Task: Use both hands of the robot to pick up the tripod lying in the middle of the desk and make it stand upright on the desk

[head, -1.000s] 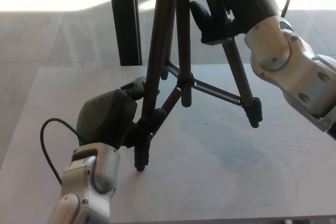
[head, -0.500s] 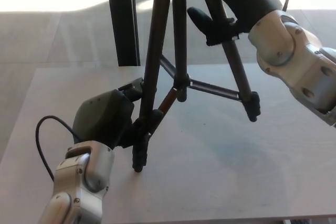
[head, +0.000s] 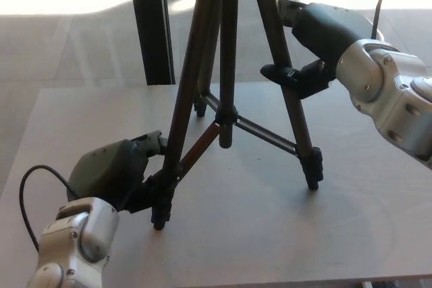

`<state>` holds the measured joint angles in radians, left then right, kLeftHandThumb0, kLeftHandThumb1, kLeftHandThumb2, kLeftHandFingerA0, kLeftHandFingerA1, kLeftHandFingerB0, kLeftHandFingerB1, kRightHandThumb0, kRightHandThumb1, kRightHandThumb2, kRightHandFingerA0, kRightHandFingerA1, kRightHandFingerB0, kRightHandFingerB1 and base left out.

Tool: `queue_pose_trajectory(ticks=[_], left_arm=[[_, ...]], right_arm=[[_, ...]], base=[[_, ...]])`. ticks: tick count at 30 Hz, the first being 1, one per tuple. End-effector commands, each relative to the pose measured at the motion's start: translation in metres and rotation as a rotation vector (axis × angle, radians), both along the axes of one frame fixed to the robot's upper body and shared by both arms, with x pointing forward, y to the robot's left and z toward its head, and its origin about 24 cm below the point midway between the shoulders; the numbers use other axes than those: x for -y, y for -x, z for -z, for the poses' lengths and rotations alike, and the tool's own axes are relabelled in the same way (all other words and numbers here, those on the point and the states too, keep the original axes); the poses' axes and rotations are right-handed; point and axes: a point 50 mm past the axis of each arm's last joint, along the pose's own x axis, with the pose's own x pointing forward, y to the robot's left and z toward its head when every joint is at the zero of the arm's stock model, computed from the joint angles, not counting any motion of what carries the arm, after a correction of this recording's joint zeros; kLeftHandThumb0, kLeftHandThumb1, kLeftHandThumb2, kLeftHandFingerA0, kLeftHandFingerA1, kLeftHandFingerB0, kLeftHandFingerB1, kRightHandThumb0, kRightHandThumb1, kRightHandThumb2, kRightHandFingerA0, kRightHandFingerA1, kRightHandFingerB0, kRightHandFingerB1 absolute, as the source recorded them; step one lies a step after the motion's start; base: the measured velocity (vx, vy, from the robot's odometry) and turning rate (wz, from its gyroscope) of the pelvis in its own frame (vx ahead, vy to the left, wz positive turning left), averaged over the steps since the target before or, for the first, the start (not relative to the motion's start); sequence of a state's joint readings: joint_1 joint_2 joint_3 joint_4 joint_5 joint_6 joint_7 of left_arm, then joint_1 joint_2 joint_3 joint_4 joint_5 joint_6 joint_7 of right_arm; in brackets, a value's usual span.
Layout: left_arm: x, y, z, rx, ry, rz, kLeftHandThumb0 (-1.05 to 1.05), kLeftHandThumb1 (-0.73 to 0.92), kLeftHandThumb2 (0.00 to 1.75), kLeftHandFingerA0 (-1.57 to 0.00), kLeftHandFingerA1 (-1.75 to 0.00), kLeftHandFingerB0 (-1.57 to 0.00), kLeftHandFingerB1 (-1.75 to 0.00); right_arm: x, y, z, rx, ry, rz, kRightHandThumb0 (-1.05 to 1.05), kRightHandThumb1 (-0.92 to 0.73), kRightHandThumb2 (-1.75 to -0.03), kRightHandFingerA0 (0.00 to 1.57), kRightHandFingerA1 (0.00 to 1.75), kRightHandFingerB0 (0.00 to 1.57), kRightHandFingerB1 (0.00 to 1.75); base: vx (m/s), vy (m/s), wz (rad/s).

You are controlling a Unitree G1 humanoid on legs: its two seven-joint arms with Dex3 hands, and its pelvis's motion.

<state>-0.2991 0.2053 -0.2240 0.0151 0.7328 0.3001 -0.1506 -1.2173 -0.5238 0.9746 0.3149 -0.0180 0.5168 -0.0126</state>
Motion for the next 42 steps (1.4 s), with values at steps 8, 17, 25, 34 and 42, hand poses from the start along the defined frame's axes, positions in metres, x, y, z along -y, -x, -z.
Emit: queue_pose_trajectory(ticks=[8, 17, 25, 34, 42], left_arm=[[-0.026, 0.003, 0.013, -0.343, -0.057, -0.027, -0.68, 0.71, 0.62, -0.14, -0.45, -0.19, -0.30], [-0.037, 0.004, -0.002, -0.343, 0.019, -0.052, -1.03, 0.64, 0.87, 0.00, 0.00, 0.00, 0.00], [-0.059, 0.020, -0.043, -0.312, 0.125, 0.027, -1.05, 0.84, 0.70, 0.00, 0.00, 0.00, 0.00], [-0.140, 0.084, -0.059, -0.282, 0.313, -0.073, -1.05, 0.79, 0.64, 0.00, 0.00, 0.00, 0.00], [-0.244, 0.164, -0.057, -0.049, 0.719, -0.547, -1.05, 0.66, 1.03, 0.00, -0.32, 0.00, -0.30]], right_arm=[[0.023, 0.000, 0.022, -0.157, 0.115, 0.131, -0.86, -0.74, -0.79, 0.00, 0.00, 0.00, 0.22], [0.038, 0.017, 0.002, -0.385, 0.020, 0.107, -1.05, -0.80, -0.66, 0.00, 0.00, 0.00, 0.00], [0.084, 0.057, 0.010, -0.437, -0.180, -0.024, -0.96, -0.65, -0.79, 0.00, 0.00, 0.00, 0.00], [0.158, 0.114, 0.011, -0.403, -0.245, 0.147, -1.05, -0.82, -0.65, 0.00, 0.00, 0.00, 0.00], [0.290, 0.185, 0.018, -0.203, -1.013, 0.616, -1.01, -0.63, -1.01, 0.00, 0.03, 0.00, 0.00]], base=[[0.00, 0.000, 0.00], [0.00, 0.000, 0.00], [0.00, 0.000, 0.00], [0.00, 0.000, 0.00], [0.00, 0.000, 0.00]])
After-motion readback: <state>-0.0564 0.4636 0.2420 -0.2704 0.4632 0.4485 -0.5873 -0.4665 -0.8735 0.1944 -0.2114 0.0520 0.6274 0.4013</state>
